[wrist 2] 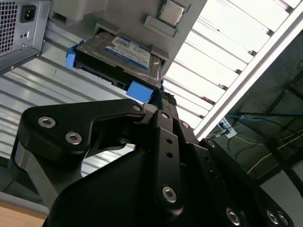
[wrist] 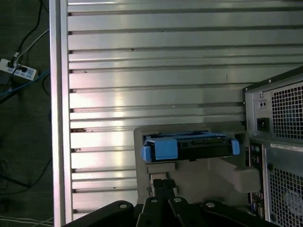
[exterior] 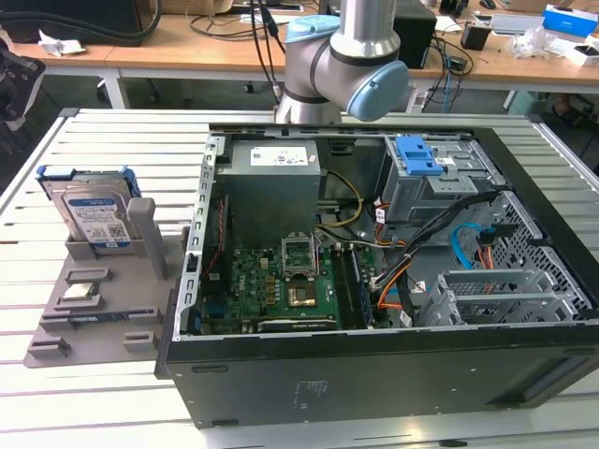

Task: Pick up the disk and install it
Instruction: 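Pick up the disk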

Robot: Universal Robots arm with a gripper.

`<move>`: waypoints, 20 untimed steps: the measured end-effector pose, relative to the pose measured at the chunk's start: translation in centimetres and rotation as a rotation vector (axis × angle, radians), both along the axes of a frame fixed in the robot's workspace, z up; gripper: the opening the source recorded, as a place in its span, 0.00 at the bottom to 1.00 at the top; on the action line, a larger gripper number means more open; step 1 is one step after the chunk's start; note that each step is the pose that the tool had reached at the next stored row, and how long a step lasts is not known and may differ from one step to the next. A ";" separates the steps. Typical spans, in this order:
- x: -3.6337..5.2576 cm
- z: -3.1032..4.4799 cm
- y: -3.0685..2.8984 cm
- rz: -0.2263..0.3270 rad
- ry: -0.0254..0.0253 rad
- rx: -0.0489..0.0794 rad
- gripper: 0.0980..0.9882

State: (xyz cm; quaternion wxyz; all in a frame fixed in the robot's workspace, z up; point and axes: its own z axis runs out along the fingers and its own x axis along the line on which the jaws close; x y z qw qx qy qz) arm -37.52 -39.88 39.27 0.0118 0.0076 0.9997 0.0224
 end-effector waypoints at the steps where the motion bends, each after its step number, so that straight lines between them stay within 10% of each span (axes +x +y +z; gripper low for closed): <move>1: 0.00 0.00 0.00 0.021 0.0000 0.000 0.01; 20: 0.01 0.00 0.00 0.243 0.0000 0.000 0.01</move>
